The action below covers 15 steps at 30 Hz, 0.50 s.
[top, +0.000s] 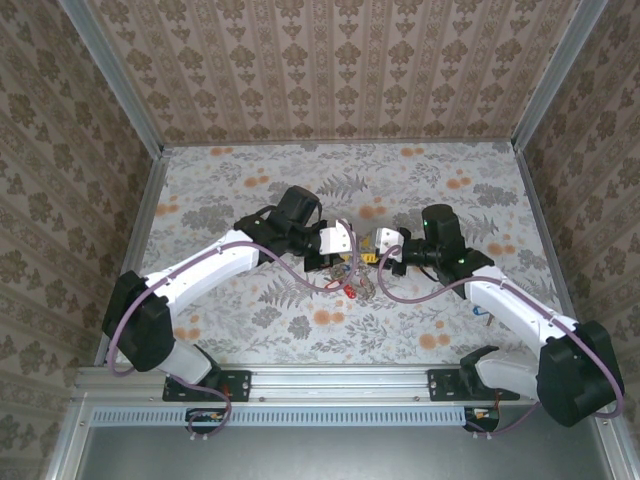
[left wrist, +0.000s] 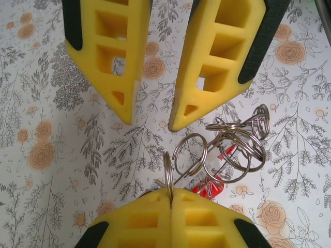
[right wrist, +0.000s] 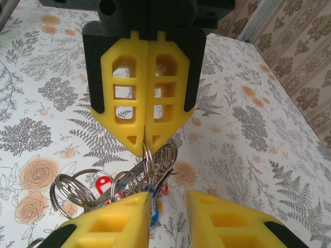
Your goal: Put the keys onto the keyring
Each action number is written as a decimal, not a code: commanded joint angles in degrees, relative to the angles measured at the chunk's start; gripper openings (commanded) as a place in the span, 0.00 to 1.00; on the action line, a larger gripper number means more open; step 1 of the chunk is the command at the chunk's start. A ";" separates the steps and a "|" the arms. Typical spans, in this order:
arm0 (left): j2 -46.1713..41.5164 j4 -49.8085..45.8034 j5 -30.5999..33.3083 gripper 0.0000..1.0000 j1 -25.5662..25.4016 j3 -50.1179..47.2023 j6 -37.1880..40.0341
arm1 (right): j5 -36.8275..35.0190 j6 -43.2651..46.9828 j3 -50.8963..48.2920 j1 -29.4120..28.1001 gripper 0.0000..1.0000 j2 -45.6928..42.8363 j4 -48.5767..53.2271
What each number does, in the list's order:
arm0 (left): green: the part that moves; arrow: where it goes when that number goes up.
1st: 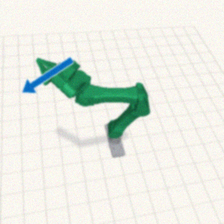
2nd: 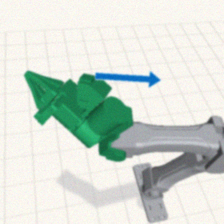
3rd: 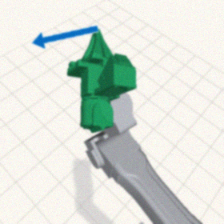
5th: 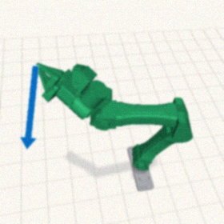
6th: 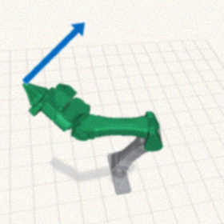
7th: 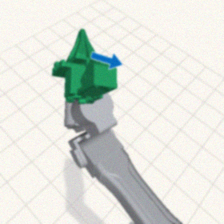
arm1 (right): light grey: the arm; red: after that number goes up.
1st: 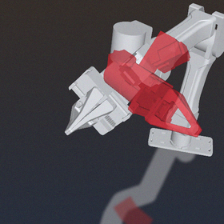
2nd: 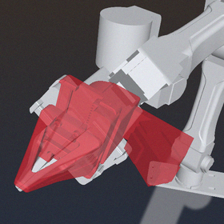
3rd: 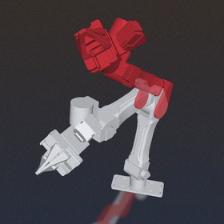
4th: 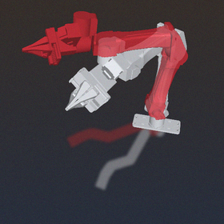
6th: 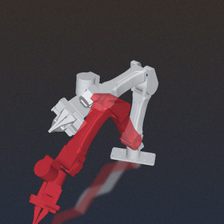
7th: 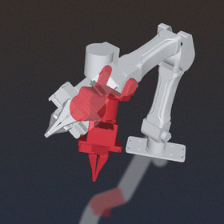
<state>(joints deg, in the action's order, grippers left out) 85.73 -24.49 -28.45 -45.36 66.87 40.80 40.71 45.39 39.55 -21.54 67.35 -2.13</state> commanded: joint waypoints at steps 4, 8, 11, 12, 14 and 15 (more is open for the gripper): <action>-1.70 0.67 -0.48 0.00 -0.38 2.04 0.01 | 6.82 3.13 3.13 -0.13 0.27 3.05 1.66; -1.65 0.42 -0.81 0.00 -0.38 2.04 -0.28 | 8.69 1.66 2.60 -0.09 0.29 4.10 -0.41; -1.73 0.48 -0.91 0.00 -0.36 1.95 -0.32 | 8.51 0.69 2.58 -0.13 0.29 4.54 -1.79; -1.83 0.46 -0.87 0.00 -0.42 1.97 -0.35 | 8.47 0.69 2.87 -0.08 0.28 4.84 -1.49; -1.85 0.50 -1.02 0.00 -0.41 2.05 -0.13 | 8.51 0.75 3.24 -0.10 0.27 5.32 -1.52; -1.80 0.49 -1.09 0.00 -0.43 2.04 -0.09 | 8.59 0.82 3.40 -0.09 0.27 5.57 -1.47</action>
<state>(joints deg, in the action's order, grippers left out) 85.73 -24.53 -28.42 -45.36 66.87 40.75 46.87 46.33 41.10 -21.54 72.07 -2.92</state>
